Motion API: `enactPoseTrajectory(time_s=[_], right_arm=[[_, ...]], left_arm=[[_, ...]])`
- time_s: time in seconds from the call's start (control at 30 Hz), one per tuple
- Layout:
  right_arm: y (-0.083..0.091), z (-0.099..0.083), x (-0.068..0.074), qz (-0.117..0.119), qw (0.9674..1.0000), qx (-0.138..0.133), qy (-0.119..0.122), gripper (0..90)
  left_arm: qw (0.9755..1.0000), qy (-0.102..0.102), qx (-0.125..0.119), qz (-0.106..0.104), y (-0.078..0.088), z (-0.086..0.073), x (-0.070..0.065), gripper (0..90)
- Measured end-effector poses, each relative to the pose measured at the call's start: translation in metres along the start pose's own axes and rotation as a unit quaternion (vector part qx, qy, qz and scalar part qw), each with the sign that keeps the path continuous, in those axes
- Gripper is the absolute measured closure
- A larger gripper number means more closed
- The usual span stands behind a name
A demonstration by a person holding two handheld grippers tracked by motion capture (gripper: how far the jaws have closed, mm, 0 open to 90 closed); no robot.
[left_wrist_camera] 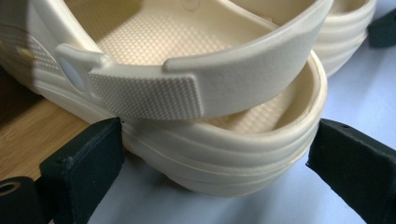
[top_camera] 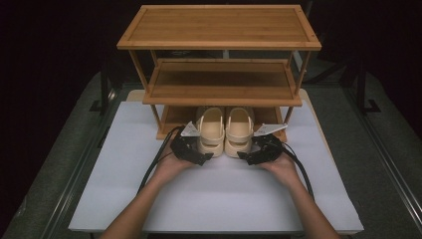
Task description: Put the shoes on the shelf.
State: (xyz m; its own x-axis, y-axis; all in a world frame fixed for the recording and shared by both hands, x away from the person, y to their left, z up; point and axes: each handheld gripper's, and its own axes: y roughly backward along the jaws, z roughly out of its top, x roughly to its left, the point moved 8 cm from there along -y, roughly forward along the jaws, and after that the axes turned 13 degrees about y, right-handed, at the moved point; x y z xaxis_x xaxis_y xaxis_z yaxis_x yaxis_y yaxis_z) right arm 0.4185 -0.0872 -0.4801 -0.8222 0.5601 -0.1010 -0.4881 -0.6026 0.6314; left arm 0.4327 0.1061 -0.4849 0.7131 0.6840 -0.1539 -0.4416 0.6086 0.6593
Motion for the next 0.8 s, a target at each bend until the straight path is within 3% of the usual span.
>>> enactPoseTrajectory(time_s=[0.07, 0.27, 0.6, 0.8], right_arm=[[-0.003, 0.003, 0.001, -0.014, 0.9999, 0.008, 0.001, 14.5], [-0.006, 0.005, -0.004, -0.014, 0.9999, 0.007, -0.006, 14.7], [-0.022, 0.016, -0.029, -0.02, 0.9994, 0.004, -0.029, 14.4], [-0.029, 0.021, -0.041, -0.025, 0.9993, 0.007, -0.025, 14.3]], left_arm=[[1.0, 0.004, 0.0, 0.004, -0.001, 0.001, 0.001, 3.1], [1.0, 0.005, 0.002, 0.005, -0.005, 0.006, 0.005, 3.1], [0.9999, 0.013, 0.003, 0.01, -0.019, 0.023, 0.027, 3.1], [0.9997, 0.018, 0.0, 0.013, -0.026, 0.03, 0.036, 3.0]])
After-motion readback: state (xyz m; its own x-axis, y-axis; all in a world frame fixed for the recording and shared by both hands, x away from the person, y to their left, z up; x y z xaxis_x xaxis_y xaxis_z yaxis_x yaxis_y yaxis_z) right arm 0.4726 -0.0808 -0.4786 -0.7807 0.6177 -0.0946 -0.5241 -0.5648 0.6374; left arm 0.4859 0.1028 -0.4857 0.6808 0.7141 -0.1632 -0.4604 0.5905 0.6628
